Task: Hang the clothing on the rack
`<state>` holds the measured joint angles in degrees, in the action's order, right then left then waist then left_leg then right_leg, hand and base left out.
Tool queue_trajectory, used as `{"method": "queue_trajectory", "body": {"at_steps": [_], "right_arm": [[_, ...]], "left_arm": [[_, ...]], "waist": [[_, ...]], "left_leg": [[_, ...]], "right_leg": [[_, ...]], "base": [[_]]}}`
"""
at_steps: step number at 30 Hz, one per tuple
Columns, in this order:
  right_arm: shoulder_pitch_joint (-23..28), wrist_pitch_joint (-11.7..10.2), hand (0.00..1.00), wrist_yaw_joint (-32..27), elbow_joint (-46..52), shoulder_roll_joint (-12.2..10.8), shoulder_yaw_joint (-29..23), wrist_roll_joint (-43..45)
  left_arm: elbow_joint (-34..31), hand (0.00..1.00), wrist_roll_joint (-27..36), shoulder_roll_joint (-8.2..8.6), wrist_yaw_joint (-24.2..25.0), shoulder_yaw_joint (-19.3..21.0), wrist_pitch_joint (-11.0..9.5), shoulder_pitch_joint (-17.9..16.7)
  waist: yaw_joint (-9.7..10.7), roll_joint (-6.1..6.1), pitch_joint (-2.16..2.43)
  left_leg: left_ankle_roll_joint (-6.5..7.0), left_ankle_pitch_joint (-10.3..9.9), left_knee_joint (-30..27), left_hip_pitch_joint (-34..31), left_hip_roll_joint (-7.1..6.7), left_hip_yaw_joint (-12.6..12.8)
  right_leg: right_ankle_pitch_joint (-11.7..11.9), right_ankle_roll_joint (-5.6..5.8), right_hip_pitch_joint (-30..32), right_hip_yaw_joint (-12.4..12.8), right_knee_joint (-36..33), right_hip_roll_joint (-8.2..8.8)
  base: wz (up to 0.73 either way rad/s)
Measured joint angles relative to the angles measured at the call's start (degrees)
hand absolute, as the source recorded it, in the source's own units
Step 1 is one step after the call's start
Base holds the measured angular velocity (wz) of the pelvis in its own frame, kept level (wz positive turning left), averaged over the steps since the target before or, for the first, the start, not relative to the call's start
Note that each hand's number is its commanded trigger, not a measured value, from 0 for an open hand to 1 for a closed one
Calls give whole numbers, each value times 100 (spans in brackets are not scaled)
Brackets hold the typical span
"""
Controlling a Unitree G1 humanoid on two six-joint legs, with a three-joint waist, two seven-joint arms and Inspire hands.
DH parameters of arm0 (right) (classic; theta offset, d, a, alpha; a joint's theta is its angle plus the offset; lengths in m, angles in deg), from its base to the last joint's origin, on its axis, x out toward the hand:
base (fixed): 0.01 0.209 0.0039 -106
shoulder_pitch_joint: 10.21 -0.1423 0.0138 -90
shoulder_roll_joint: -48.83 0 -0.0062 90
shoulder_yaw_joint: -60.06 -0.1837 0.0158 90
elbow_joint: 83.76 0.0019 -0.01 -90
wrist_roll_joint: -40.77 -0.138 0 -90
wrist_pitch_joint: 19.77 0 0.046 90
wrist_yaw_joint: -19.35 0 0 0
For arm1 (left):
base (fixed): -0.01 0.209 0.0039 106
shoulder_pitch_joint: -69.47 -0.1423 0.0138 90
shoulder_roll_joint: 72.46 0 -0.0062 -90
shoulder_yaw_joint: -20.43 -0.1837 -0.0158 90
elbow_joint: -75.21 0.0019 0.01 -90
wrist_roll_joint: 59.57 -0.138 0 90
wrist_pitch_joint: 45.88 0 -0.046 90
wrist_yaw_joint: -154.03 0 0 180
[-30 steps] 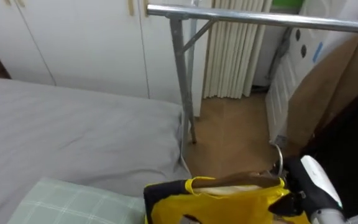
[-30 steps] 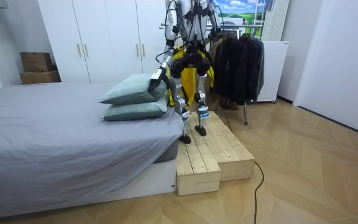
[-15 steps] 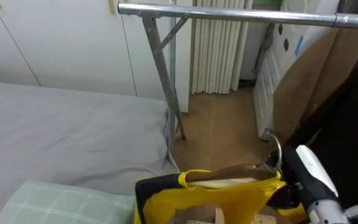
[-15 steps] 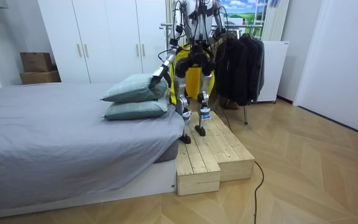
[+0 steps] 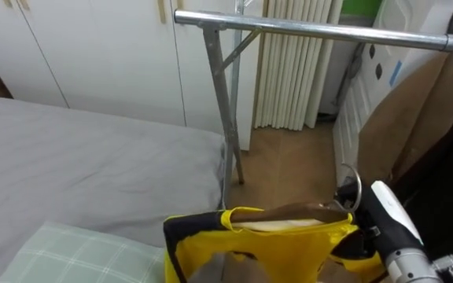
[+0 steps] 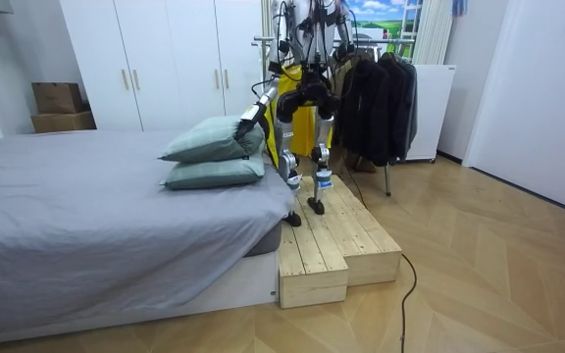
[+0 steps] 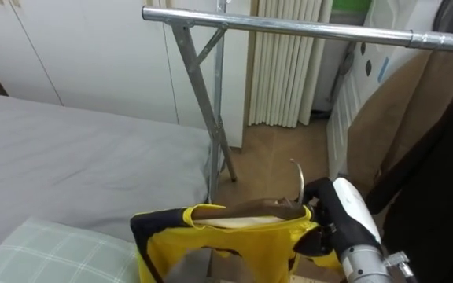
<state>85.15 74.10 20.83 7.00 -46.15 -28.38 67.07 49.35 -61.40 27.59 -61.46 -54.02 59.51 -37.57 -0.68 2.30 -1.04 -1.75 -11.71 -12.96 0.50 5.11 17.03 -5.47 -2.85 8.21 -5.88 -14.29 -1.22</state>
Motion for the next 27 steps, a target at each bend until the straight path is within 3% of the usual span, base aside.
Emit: {"method": "queue_trajectory", "body": {"at_steps": [14, 19, 27], "right_arm": [[-630, 0, 100, 238, 5, 55, -13, -263], [-659, 0, 100, 362, -10, 72, -52, -779], [-959, -1, 100, 448, -288, 240, -54, -1939]], "left_arm": [[1, 0, -8, -20, 10, 2, -58, 24], [0, 0, -10, -65, 51, -3, -219, 26], [-6, 0, -10, -168, 132, -3, -445, 0]], "waist": [[-221, 60, 41], [-357, 99, 63], [-502, 241, 14]], "left_leg": [[-17, 27, 62, 26, 7, -75], [-18, 28, 60, 34, 0, -196], [-43, 44, 121, 90, -9, -360]], "right_leg": [[-6, -6, -99, -87, -4, 12], [-5, -6, -188, -218, 63, 30], [-41, -12, -325, -406, 153, 86]], "base": [[2], [12], [10]]}}
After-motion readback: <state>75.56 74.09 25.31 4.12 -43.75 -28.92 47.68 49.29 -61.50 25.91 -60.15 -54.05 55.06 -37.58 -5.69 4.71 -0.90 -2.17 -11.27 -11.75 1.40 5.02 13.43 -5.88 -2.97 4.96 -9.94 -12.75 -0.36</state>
